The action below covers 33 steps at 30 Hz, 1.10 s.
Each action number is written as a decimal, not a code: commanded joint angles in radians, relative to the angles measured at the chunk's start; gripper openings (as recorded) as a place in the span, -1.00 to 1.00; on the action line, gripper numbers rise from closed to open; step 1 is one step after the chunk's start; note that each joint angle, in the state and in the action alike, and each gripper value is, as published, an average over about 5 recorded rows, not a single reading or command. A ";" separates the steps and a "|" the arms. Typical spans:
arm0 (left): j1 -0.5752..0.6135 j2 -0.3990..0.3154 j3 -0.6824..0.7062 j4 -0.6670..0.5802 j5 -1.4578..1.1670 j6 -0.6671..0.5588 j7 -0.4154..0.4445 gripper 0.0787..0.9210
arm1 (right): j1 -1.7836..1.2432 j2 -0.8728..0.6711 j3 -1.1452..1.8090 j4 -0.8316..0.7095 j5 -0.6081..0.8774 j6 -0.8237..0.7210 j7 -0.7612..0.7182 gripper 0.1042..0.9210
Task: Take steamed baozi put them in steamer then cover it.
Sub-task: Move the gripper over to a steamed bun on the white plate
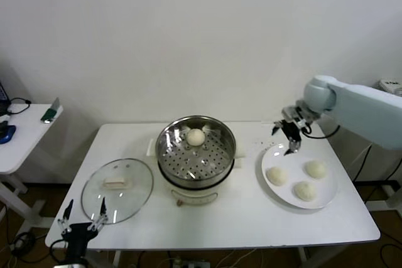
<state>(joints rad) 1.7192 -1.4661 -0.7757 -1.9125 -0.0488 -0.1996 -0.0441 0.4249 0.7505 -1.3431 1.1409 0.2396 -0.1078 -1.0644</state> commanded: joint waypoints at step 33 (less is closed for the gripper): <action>0.041 -0.008 -0.008 -0.027 0.020 0.016 -0.001 0.77 | -0.289 0.147 0.221 -0.256 -0.061 -0.043 -0.024 0.64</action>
<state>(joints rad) 1.7567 -1.4752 -0.7833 -1.9375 -0.0317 -0.1841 -0.0444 0.1504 0.8846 -1.1341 0.8973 0.1796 -0.1481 -1.0868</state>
